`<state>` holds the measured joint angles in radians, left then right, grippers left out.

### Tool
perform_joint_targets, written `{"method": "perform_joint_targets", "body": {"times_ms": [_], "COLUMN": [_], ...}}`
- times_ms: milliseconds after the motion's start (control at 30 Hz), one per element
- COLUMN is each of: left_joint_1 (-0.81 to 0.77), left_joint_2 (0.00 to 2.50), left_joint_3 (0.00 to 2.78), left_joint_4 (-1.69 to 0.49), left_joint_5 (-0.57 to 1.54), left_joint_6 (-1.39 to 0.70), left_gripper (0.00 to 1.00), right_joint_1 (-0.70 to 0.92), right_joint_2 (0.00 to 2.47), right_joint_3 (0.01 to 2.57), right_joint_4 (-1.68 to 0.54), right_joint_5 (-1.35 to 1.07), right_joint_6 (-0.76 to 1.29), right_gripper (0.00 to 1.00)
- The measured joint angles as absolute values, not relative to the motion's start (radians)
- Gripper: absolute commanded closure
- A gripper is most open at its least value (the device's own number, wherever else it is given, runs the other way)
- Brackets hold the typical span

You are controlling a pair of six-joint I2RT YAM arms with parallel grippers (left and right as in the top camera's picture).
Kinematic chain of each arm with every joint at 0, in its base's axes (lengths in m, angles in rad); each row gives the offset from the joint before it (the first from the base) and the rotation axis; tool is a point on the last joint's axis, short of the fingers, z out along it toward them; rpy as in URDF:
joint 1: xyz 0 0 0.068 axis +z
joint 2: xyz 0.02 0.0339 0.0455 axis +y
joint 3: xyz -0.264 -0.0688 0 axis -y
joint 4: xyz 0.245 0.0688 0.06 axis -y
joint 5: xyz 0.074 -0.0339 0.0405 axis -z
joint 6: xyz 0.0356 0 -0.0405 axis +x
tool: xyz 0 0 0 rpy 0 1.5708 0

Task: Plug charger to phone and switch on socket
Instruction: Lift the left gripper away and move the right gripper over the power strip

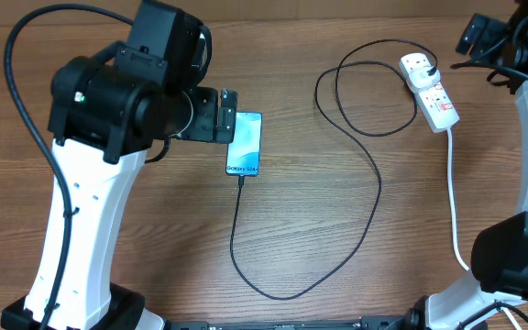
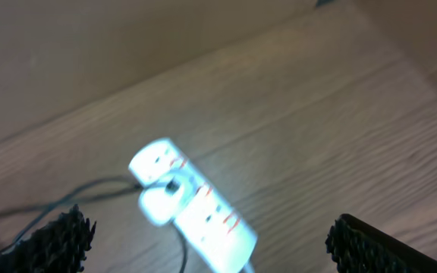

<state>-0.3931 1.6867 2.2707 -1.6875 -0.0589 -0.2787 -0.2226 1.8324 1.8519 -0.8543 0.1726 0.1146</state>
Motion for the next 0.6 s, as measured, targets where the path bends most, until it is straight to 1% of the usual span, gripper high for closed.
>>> {"method": "perform_joint_targets", "body": {"times_ms": [133, 300, 600], "left_joint_1": [-0.393, -0.393, -0.393], "left_joint_2": [1.687, 1.687, 1.687], "left_joint_3": [2.256, 2.256, 2.256], "left_joint_4": [-1.687, -1.687, -1.687], "left_joint_5": [-0.065, -0.065, -0.065], "left_joint_6": [-0.283, -0.283, -0.283], "left_gripper": [0.0, 0.0, 0.0], "right_joint_1": [-0.223, -0.231, -0.269], "right_joint_2": [1.866, 1.976, 2.109], "right_joint_3": [1.853, 1.853, 1.853], "right_joint_4": [-0.802, -0.747, -0.719], "right_joint_5": [0.21, 0.231, 0.262], "right_joint_6": [0.062, -0.024, -0.068], "right_gripper": [0.0, 0.0, 0.0]}}
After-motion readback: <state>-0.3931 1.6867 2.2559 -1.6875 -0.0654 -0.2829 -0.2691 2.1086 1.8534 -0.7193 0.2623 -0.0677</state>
